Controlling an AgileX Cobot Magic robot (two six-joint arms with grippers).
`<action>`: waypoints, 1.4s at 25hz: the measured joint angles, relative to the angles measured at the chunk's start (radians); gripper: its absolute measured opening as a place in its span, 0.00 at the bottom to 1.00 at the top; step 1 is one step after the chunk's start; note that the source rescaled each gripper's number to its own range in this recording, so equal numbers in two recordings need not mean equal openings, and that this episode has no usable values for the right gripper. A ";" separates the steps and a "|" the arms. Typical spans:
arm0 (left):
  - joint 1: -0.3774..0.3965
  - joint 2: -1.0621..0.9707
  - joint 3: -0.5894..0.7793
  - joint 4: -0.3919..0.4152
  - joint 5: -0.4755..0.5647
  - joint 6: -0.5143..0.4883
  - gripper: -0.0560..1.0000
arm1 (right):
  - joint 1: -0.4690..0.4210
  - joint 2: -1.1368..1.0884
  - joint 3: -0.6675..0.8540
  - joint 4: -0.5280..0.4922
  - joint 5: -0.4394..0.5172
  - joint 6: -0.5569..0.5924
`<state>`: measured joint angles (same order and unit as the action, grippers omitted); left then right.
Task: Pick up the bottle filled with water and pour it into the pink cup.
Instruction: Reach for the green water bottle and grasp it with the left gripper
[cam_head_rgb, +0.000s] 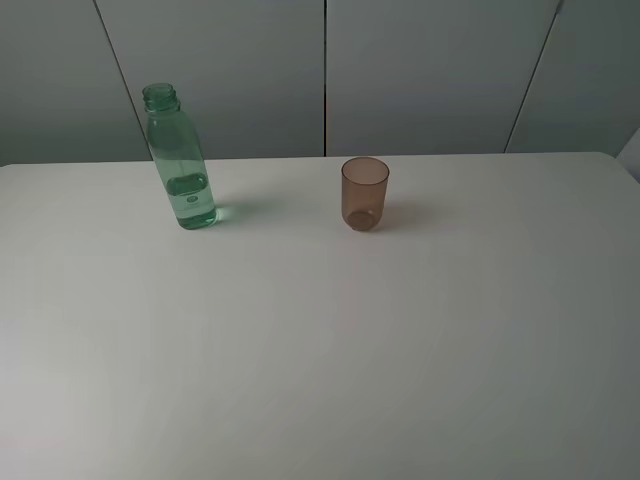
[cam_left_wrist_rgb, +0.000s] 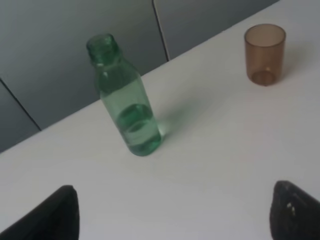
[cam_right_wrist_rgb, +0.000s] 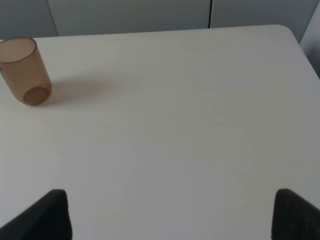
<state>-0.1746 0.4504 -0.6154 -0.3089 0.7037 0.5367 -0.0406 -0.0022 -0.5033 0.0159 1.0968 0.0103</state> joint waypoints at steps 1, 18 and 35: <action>0.000 0.031 0.000 0.008 -0.044 0.008 0.91 | 0.000 0.000 0.000 0.000 0.000 0.000; -0.110 0.385 0.210 0.103 -0.600 0.103 0.91 | 0.000 0.000 0.000 0.000 0.000 0.000; -0.044 0.771 0.255 0.144 -1.148 0.072 0.91 | 0.000 0.000 0.000 0.000 0.000 0.000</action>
<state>-0.2190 1.2215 -0.3603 -0.1645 -0.4438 0.6089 -0.0406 -0.0022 -0.5033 0.0159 1.0968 0.0103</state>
